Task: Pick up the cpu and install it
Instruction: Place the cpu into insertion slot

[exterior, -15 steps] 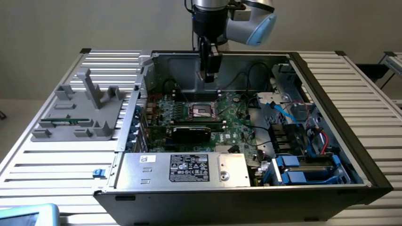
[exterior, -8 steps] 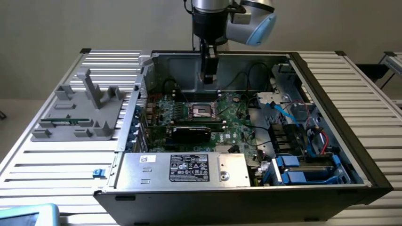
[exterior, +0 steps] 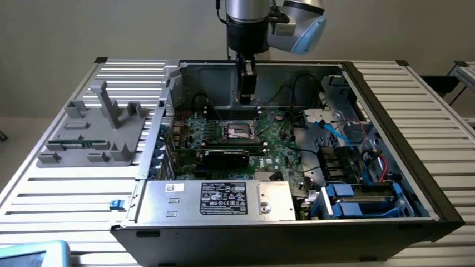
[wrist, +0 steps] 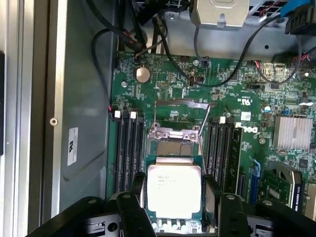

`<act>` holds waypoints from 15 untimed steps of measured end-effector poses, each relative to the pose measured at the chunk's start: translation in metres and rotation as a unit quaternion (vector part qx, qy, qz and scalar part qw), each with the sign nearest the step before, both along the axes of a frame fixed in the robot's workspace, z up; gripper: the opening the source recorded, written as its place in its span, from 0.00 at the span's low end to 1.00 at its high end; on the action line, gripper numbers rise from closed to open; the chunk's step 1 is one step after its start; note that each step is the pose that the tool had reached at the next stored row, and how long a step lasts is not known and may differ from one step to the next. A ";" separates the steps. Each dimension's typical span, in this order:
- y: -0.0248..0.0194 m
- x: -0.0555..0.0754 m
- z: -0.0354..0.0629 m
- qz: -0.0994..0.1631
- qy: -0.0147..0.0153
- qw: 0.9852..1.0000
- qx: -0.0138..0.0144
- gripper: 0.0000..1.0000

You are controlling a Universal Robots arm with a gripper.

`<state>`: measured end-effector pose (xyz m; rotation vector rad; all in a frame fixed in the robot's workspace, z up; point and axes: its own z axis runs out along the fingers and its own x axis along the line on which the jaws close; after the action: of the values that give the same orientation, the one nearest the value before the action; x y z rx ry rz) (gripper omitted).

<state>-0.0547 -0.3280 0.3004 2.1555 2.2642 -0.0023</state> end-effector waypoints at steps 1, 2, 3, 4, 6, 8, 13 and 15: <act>-0.0021 0.000 -0.0014 -0.002 0.000 1.000 0.000 0.56; -0.0041 0.000 -0.0028 -0.003 0.000 1.000 0.000 0.56; -0.0059 0.000 -0.0042 -0.005 0.000 1.000 0.000 0.56; -0.0074 0.000 -0.0058 -0.007 0.000 1.000 0.000 0.56; -0.0092 0.000 -0.0092 -0.014 0.000 1.000 0.000 0.56; -0.0097 0.000 -0.0130 -0.023 0.000 1.000 0.000 0.56; -0.0106 0.000 -0.0220 -0.039 0.000 0.999 0.000 0.56; -0.0116 0.000 -0.0256 -0.040 0.000 0.999 0.000 0.56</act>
<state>-0.0548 -0.3397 0.2748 2.2454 2.1753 -0.0027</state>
